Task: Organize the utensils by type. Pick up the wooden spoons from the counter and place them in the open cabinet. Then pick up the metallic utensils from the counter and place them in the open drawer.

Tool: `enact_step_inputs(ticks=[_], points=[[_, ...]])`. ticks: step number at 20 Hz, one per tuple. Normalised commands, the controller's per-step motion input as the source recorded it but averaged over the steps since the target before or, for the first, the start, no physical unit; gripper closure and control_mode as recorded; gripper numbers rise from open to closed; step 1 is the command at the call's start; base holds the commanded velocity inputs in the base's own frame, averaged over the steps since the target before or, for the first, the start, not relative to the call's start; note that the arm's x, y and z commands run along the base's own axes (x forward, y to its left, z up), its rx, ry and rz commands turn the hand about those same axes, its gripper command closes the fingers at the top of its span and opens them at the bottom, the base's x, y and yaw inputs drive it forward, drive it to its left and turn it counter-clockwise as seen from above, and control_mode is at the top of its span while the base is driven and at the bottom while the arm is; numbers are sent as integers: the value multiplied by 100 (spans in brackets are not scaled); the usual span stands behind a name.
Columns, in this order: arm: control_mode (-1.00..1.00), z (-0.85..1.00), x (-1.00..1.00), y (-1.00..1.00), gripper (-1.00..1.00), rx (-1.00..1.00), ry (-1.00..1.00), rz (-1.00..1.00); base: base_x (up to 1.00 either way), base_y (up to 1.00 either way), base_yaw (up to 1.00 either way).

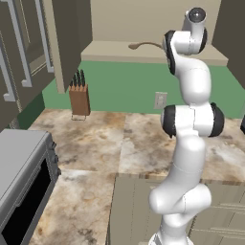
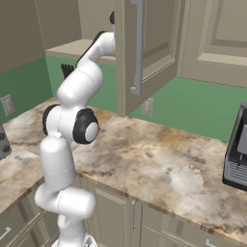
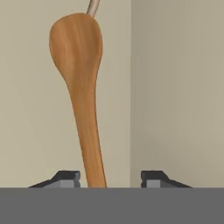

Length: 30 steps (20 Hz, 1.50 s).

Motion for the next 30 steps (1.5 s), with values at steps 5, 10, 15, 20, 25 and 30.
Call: enact_step_inputs(ticks=[5,10,15,20,25,30], points=[[-100,-17,27,0,-100,0,4,0,0,0,0],[-100,-9,24,0,-100,0,10,0,0,0,0],[-100,-2,-2,0,-100,0,9,0,0,0,0],[-100,-3,-34,0,-100,0,4,0,0,0,0],[-100,-3,-46,0,-100,0,0,0,0,0,0],[-100,-32,-84,12,-100,1,-6,-5,0,0,0]])
